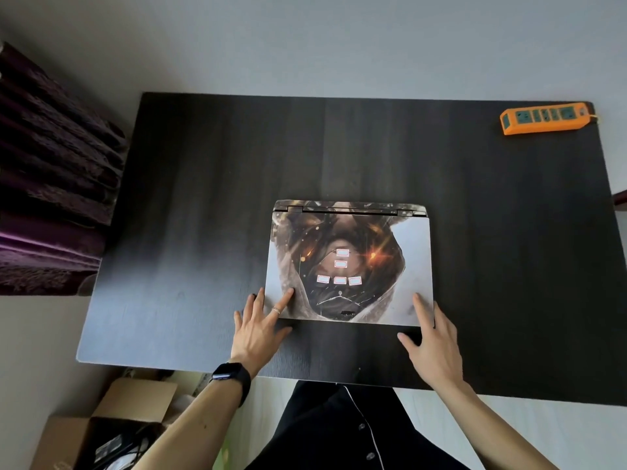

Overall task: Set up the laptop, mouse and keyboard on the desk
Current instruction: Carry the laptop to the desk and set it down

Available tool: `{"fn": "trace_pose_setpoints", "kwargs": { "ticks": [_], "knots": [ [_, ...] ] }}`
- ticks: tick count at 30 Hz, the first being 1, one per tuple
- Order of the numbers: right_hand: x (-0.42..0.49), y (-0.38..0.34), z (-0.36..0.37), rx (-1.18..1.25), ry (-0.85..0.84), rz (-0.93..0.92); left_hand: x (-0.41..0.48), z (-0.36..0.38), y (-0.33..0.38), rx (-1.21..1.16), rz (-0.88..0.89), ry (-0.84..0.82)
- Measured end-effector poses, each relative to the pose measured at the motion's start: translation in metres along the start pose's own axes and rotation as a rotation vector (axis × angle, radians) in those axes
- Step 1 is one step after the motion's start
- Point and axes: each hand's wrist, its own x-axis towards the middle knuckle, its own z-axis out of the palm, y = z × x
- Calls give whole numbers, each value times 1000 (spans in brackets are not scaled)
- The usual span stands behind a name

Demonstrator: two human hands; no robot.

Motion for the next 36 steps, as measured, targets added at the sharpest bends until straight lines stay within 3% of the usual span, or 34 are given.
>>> {"fn": "trace_pose_setpoints", "kwargs": {
  "ticks": [4,10,27,36],
  "knots": [
    [12,-2,-5,-68,20,4,15,0,4,-70,-13,22],
    [26,5,-13,-146,-36,-34,23,4,0,72,44,29],
    [124,-28,-64,-75,-1,19,120,-56,37,68,-74,36],
    [136,-27,-64,-46,35,8,128,-60,39,119,-69,70]
  ]
}}
